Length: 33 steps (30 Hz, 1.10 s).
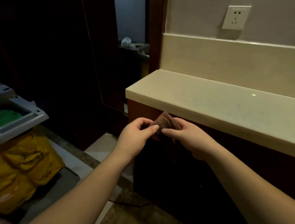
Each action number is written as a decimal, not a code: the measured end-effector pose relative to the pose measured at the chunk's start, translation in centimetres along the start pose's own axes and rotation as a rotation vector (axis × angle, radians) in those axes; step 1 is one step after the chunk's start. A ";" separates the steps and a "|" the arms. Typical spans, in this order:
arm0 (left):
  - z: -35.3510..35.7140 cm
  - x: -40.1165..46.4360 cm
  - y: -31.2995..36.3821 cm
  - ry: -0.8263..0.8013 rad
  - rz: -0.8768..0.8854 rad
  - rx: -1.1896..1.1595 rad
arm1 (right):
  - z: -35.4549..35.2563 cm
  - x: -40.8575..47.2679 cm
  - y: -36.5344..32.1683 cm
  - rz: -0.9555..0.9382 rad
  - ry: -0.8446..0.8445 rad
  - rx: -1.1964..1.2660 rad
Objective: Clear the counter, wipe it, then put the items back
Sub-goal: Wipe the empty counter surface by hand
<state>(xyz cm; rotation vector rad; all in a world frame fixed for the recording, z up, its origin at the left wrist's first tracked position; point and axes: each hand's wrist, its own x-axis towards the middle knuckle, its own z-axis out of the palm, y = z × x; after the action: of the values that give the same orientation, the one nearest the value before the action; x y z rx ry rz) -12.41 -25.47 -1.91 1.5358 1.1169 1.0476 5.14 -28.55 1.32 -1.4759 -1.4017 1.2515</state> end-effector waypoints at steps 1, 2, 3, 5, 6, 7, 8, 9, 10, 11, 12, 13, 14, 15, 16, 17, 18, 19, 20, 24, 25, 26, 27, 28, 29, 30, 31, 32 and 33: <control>0.0 1.4 0.1 0.017 0.005 -0.010 | -0.4 1.4 -0.4 -0.031 0.016 -0.090; -0.1 2.9 0.2 0.033 0.012 -0.019 | -0.8 2.9 -0.8 -0.064 0.035 -0.167; -0.1 4.4 0.4 0.047 0.017 -0.032 | -1.3 4.5 -1.2 -0.097 0.055 -0.238; -0.2 7.3 0.6 0.066 0.018 -0.054 | -2.4 7.7 -2.2 -0.148 0.078 -0.374; -0.3 8.7 0.6 0.072 0.016 -0.052 | -3.1 9.3 -2.7 -0.165 0.073 -0.428; -0.4 10.1 0.6 0.073 0.013 -0.050 | -3.8 10.9 -3.3 -0.183 0.057 -0.473; -0.5 11.5 0.4 0.072 0.012 -0.047 | -4.5 12.4 -4.0 -0.198 0.038 -0.517; -0.6 12.8 0.4 0.078 0.016 -0.034 | -5.2 13.9 -4.6 -0.211 0.025 -0.559; -0.9 14.1 0.2 0.100 0.030 -0.009 | -6.0 15.5 -5.3 -0.220 0.022 -0.598; -1.2 15.4 -0.1 0.138 0.040 0.020 | -6.8 17.1 -5.8 -0.227 0.027 -0.629; -1.5 16.7 -0.4 0.193 0.038 0.045 | -7.6 18.7 -6.3 -0.231 0.036 -0.647; -2.0 17.9 -0.8 0.253 0.025 0.065 | -8.4 20.4 -6.7 -0.232 0.050 -0.655; -2.5 19.1 -1.4 0.315 0.005 0.103 | -9.1 22.1 -6.9 -0.231 0.066 -0.659; -2.9 20.3 -2.0 0.370 -0.018 0.163 | -9.6 23.8 -7.1 -0.230 0.085 -0.668; -3.4 21.4 -2.8 0.410 -0.041 0.225 | -9.9 25.3 -7.1 -0.233 0.103 -0.688; -3.9 22.4 -3.6 0.432 -0.061 0.267 | -10.1 26.8 -7.1 -0.237 0.113 -0.714; -4.2 23.3 -4.4 0.440 -0.084 0.290 | -10.2 28.2 -7.0 -0.240 0.116 -0.740; -4.5 24.1 -5.1 0.441 -0.111 0.302 | -10.2 29.6 -6.9 -0.243 0.115 -0.758; -4.6 24.8 -5.7 0.438 -0.139 0.306 | -10.2 30.9 -7.0 -0.246 0.115 -0.773; -5.0 26.5 -6.7 0.443 -0.204 0.272 | -9.6 35.5 -7.6 -0.232 0.115 -0.842; -5.0 26.8 -6.8 0.446 -0.209 0.258 | -9.4 36.6 -7.7 -0.226 0.125 -0.869; -5.2 27.2 -7.0 0.439 -0.210 0.247 | -9.2 37.6 -7.6 -0.221 0.135 -0.903; -5.3 27.4 -7.1 0.419 -0.212 0.235 | -9.0 38.6 -7.3 -0.219 0.137 -0.940; -5.5 27.6 -7.3 0.390 -0.213 0.215 | -8.8 39.3 -6.8 -0.215 0.132 -0.981; -5.8 27.7 -7.5 0.355 -0.207 0.189 | -8.6 39.8 -6.3 -0.211 0.127 -1.011; -6.0 27.8 -7.8 0.317 -0.194 0.158 | -8.4 39.9 -5.8 -0.197 0.129 -1.017; -6.3 27.9 -8.0 0.276 -0.179 0.126 | -8.1 40.0 -5.3 -0.189 0.140 -0.996; -6.6 27.9 -8.2 0.234 -0.170 0.091 | -7.9 40.0 -5.0 -0.187 0.158 -0.970; -6.8 27.9 -8.3 0.192 -0.175 0.054 | -7.6 40.0 -4.8 -0.202 0.176 -0.956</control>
<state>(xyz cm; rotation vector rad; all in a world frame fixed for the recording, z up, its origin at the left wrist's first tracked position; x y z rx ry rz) -14.22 4.19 -5.64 1.3719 1.3958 1.0690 8.33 12.29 1.47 -1.8988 -2.0875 0.2696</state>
